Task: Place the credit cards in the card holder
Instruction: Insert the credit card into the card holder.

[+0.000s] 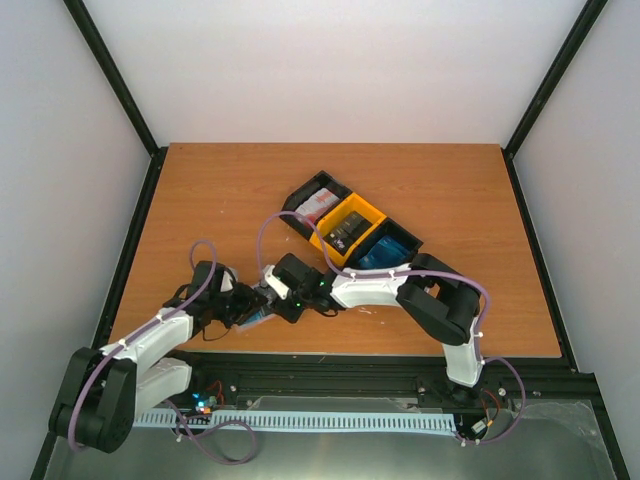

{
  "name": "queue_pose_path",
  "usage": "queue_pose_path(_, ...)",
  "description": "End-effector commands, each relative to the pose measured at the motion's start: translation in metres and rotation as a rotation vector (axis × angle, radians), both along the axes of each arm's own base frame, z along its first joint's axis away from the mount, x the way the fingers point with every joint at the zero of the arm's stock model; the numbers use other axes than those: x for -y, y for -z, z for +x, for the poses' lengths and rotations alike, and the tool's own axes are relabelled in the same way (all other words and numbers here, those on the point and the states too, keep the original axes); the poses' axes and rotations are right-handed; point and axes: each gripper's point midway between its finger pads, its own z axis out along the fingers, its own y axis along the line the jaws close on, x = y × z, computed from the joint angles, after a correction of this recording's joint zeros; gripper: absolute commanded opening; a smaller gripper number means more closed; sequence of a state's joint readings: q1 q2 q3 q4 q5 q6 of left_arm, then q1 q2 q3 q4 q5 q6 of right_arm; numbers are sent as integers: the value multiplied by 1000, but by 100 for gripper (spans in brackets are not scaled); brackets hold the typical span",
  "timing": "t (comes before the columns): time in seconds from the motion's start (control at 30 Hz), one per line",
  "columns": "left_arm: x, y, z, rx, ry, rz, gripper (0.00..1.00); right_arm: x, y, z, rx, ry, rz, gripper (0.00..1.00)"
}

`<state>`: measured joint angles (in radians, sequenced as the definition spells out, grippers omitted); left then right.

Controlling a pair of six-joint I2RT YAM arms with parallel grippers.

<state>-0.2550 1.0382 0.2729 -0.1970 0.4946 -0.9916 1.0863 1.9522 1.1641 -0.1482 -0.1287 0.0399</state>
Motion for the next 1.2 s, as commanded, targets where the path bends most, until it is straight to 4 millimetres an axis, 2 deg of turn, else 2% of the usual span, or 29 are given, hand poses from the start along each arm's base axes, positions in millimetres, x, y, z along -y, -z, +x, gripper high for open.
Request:
queue_pose_path(0.0, -7, -2, 4, 8, -20, 45, 37, 5, -9, -3, 29, -55, 20, 46)
queue_pose_path(0.17, -8, -1, 3, 8, -21, 47, 37, 16, 3, -10, 69, -145, -42, 55)
queue_pose_path(0.43, -4, 1, 2, 0, -7, 23, 37, 14, 21, -8, 128, -141, -118, 52)
queue_pose_path(0.57, -3, 1, 2, -1, -4, 22, 37, 15, 33, -8, 143, -130, -159, 46)
queue_pose_path(0.7, -2, 2, 1, -5, -1, 17, 37, 16, 38, -4, 143, -97, -174, 29)
queue_pose_path(0.77, -2, 3, 0, -4, 2, 14, 37, 15, 38, -5, 127, -92, -170, 26)
queue_pose_path(1.0, 4, -1, 0, 15, 31, -18, 37, 11, 37, -9, 86, -70, -142, 26)
queue_pose_path(1.17, 10, -12, 8, 88, 43, -62, 37, 12, 25, -6, 70, -33, -114, 37)
